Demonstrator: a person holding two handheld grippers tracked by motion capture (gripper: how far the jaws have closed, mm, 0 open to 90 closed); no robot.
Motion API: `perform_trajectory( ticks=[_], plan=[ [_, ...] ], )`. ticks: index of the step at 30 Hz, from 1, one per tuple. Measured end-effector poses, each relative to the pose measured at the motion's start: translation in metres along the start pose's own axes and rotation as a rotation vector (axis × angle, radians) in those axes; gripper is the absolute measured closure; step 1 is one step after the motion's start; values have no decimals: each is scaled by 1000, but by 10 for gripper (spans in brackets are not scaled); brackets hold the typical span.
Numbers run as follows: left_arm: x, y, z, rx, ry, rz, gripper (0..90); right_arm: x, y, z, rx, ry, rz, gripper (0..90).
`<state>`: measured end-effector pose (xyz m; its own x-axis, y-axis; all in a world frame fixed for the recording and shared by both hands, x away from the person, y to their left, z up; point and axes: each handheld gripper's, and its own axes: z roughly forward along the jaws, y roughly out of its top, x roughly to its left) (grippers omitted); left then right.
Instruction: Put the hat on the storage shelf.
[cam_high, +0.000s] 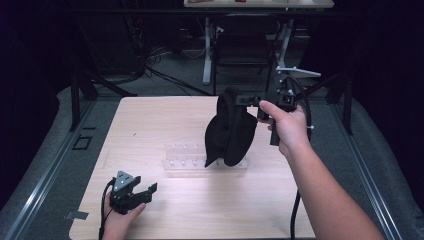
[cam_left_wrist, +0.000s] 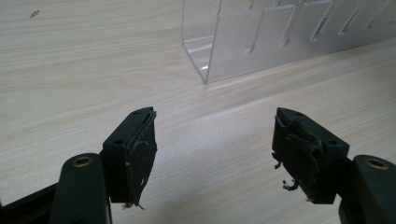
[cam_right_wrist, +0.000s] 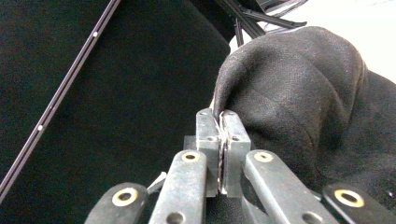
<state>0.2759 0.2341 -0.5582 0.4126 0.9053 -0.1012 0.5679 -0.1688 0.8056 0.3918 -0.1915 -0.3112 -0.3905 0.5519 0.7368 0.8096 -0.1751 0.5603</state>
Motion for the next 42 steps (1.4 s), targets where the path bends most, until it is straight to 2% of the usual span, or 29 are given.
perform_trajectory(
  ticks=[17,31,34,39,42],
  plan=[
    [0,0,0,-5,0,5,302,4,6,18,8,-46,-31,886],
    [-6,3,1,-14,-15,11,335,12,-5,25,40,-9,-58,886],
    [-8,5,1,-31,-20,8,339,13,-6,28,48,-2,-63,886],
    [-15,13,-1,-88,-38,-1,360,14,-8,32,52,13,-61,885],
    [-21,19,-1,-95,-51,13,384,15,-7,34,54,12,-59,885]
  ],
)
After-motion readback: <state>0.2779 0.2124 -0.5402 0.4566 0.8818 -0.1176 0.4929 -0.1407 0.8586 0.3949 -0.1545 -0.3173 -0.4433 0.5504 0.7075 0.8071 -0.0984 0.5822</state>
